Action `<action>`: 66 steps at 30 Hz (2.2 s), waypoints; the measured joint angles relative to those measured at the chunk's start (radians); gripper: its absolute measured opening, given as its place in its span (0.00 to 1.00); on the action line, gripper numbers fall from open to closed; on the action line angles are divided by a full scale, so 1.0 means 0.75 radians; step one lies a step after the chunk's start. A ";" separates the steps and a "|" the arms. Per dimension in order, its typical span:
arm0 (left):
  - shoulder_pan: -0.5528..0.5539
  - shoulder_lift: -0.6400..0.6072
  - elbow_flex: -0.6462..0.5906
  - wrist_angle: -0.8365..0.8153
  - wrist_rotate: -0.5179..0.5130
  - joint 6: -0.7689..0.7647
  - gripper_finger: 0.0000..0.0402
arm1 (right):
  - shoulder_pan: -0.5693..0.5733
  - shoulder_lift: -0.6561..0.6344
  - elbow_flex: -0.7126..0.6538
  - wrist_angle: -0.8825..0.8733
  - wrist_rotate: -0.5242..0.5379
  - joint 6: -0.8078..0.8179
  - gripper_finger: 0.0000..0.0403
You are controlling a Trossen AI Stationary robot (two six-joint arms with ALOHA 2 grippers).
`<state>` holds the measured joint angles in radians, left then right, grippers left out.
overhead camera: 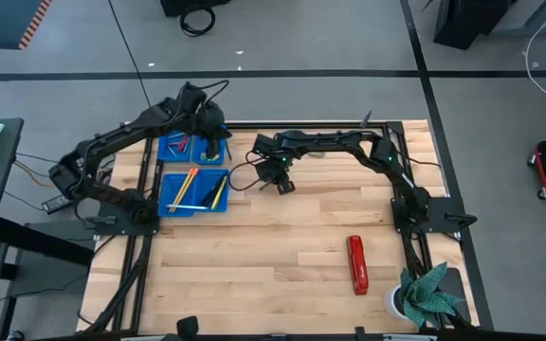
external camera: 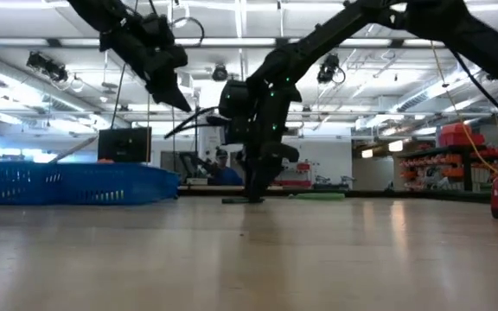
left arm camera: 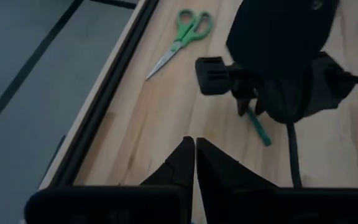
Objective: Sort crayons/erasers/pens/pencils in bins
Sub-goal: Put the green crayon into the top left blue bin
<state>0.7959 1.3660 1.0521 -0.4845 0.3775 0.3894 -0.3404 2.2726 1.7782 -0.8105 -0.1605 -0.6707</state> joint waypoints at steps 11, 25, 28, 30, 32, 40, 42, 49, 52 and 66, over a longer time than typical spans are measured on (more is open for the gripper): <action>0.008 -0.027 0.000 -0.042 -0.039 -0.052 0.04 | 0.010 -0.009 0.002 -0.051 0.131 0.006 0.27; 0.008 -0.027 0.000 -0.046 -0.039 -0.052 0.05 | 0.013 -0.003 0.001 -0.048 0.155 -0.015 0.11; 0.008 -0.027 0.000 -0.046 -0.039 -0.052 0.04 | 0.016 -0.006 0.000 -0.044 0.164 -0.024 0.11; 0.008 -0.027 0.000 -0.047 -0.038 -0.052 0.03 | 0.022 -0.009 0.002 -0.038 0.169 -0.024 0.10; 0.008 -0.027 0.000 -0.053 -0.039 -0.051 0.03 | 0.021 -0.023 0.011 -0.046 0.181 -0.012 0.10; 0.072 -0.027 0.001 -0.048 -0.055 -0.024 0.03 | 0.025 -0.185 0.040 -0.104 0.173 0.042 0.10; 0.098 -0.027 0.001 -0.029 -0.056 -0.009 0.02 | 0.027 -0.257 0.040 -0.121 0.169 0.069 0.10; 0.169 -0.074 -0.134 0.446 0.153 -0.027 0.03 | 0.027 -0.502 0.040 -0.181 0.160 0.172 0.10; 0.171 -0.108 -0.279 0.805 0.293 -0.086 0.03 | 0.022 -0.602 0.040 -0.189 0.147 0.190 0.10; -0.100 0.022 -0.711 2.234 0.505 -0.298 0.20 | 0.027 -0.799 0.041 0.037 -0.137 0.165 0.10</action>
<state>0.7211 1.3824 0.5189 1.1913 0.7564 0.1656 -0.3199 1.6733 1.8090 -0.7831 -0.2633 -0.5469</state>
